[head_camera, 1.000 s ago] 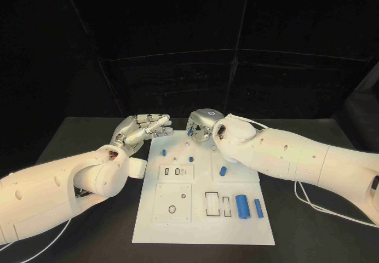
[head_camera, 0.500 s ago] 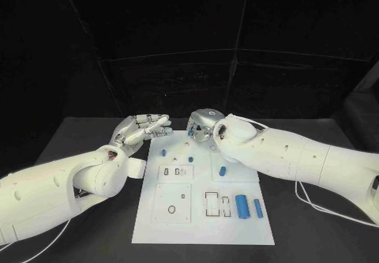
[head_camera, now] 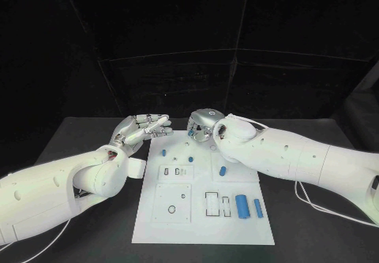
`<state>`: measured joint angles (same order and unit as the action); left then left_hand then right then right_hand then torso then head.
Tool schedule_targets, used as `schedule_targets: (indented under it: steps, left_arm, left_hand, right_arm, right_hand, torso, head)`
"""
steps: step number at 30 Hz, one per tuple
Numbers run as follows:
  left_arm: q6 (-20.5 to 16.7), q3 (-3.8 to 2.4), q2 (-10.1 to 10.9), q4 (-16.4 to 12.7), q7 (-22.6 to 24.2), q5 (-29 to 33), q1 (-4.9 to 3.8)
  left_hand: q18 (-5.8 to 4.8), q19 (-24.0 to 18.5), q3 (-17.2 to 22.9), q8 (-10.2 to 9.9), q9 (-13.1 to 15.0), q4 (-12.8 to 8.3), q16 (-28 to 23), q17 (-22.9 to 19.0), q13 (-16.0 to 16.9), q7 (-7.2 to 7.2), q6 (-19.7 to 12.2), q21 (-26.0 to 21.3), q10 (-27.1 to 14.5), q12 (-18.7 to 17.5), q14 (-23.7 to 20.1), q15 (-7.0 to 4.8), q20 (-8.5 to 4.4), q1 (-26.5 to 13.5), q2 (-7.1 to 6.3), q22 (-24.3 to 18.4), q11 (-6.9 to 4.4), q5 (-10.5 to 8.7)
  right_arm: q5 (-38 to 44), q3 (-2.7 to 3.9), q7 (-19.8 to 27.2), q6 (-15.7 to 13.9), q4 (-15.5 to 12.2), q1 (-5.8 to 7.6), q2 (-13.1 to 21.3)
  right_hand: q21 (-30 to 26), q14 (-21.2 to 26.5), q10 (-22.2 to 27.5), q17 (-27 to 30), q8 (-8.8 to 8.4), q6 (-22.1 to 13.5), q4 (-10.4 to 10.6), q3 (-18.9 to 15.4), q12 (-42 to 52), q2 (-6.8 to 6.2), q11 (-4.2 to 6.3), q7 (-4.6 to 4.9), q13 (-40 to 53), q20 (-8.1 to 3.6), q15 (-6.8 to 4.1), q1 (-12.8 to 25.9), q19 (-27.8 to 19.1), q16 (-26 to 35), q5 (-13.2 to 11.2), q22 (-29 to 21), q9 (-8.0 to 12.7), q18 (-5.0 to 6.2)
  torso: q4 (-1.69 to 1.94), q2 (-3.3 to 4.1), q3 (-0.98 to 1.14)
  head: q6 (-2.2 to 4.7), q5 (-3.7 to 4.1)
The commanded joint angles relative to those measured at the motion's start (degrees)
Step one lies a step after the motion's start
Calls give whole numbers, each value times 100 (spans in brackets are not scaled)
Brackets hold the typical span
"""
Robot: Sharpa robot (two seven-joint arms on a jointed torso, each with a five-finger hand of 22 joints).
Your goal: Assemble the parts on the task board
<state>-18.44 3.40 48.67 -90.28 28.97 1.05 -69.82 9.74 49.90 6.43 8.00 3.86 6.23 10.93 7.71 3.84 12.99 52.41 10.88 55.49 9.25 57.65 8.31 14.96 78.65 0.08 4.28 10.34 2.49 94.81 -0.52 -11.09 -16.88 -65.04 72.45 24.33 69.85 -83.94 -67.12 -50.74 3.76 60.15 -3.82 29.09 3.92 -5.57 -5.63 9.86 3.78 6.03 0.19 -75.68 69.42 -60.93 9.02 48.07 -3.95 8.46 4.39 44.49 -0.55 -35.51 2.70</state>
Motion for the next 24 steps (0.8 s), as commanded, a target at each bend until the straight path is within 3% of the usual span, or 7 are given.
schedule_targets:
  steps: [1, 24]
  left_arm:
    - [75, -6, -7, -4, 32, -2, -10]
    - [74, -5, -14, 10, 29, -2, -10]
  left_hand:
    - [77, 49, 6, -25, -8, -36, -23, 9, -8, 43, -5, -15, 28, -24, 38, 9, -10, -8, 46, -6, 26, 22]
    - [77, 49, 6, -25, -8, -36, -23, 9, -8, 43, -5, -15, 28, -24, 38, 9, -10, -8, 46, -6, 26, 22]
  right_arm:
    - [36, 4, -28, 15, 12, 12, -21]
    - [37, 3, -10, -23, 54, 12, -58]
  right_hand:
    - [22, -42, 49, 9, -21, -53, 46, -5, -22, -70, -3, -4, -8, 24, 18, -13, -20, -21, 36, -3, 9, -65]
    - [-3, 7, 244, 118, -32, -286, 99, -15, -33, -171, -73, 70, -12, 74, 74, 35, -97, 23, 22, -77, 25, -52]
  torso:
    - [2, 3, 2]
    - [-2, 2, 2]
  head:
    - [-5, 3]
    - [-13, -7]
